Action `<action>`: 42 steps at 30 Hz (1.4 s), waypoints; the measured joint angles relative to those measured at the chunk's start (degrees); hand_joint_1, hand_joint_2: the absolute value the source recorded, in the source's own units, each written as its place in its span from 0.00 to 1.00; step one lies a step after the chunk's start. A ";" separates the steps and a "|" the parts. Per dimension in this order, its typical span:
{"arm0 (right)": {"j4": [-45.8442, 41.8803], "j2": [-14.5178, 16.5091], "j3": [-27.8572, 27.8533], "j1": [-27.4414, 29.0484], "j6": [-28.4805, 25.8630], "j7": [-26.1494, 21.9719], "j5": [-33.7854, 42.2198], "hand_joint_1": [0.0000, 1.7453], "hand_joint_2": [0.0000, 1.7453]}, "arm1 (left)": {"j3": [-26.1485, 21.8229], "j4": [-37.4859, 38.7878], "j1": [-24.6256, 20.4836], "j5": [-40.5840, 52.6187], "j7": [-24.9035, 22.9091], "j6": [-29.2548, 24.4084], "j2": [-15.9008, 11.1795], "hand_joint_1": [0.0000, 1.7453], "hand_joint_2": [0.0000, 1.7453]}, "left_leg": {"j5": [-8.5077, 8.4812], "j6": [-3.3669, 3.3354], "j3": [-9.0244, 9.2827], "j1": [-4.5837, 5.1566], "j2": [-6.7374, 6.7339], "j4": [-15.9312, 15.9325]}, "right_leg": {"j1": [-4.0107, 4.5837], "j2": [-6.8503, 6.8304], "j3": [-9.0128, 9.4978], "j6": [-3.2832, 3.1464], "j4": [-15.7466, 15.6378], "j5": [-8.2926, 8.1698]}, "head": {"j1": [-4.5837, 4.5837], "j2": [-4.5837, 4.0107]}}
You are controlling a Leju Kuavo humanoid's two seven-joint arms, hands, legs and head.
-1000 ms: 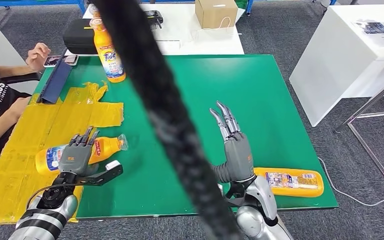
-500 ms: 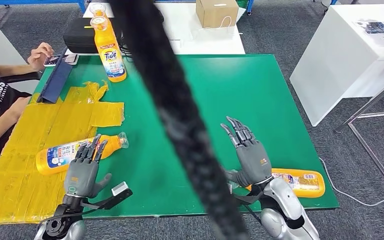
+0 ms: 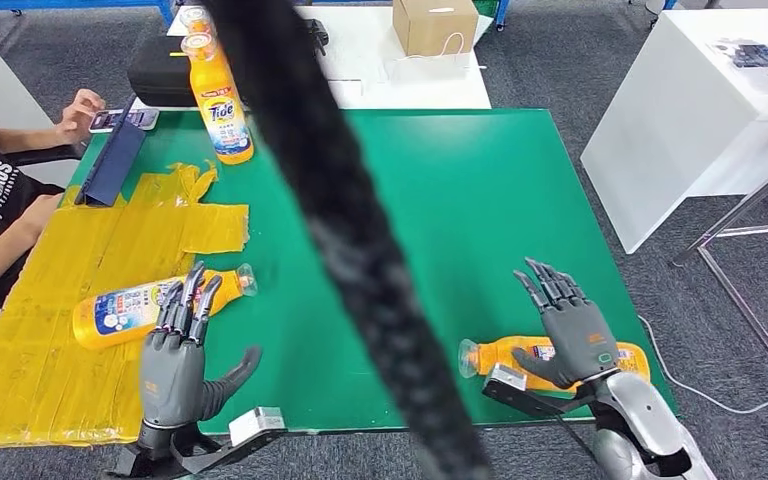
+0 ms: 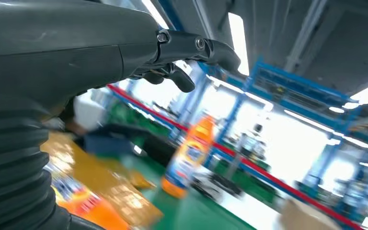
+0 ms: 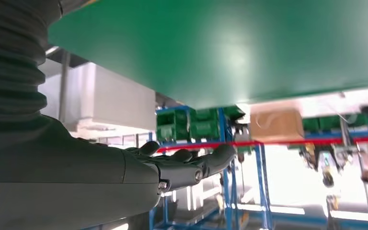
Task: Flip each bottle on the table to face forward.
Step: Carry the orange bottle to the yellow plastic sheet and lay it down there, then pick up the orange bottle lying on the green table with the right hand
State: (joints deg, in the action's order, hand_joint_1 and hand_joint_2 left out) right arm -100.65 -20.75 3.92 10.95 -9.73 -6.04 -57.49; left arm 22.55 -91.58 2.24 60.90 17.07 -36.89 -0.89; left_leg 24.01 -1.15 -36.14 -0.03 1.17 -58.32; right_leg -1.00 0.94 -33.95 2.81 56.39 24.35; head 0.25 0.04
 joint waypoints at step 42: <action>7.32 -7.26 -10.16 8.98 6.80 -4.75 2.84 0.00 1.00 | 5.07 -1.09 -1.39 -13.25 8.80 1.95 1.54 0.00 1.00 | 0.04 -0.06 0.01 0.05 -0.06 0.00 | -0.03 0.02 0.00 0.06 0.00 0.02 | 0.01 0.00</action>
State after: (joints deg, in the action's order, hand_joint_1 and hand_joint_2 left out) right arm -93.32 -28.01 -6.23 19.93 -2.93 -10.79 -54.65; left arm 27.62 -92.67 0.85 47.65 25.87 -34.94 0.65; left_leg 24.06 -1.20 -36.13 0.02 1.11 -58.32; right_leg -1.03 0.96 -33.95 2.86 56.39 24.37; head 0.26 0.04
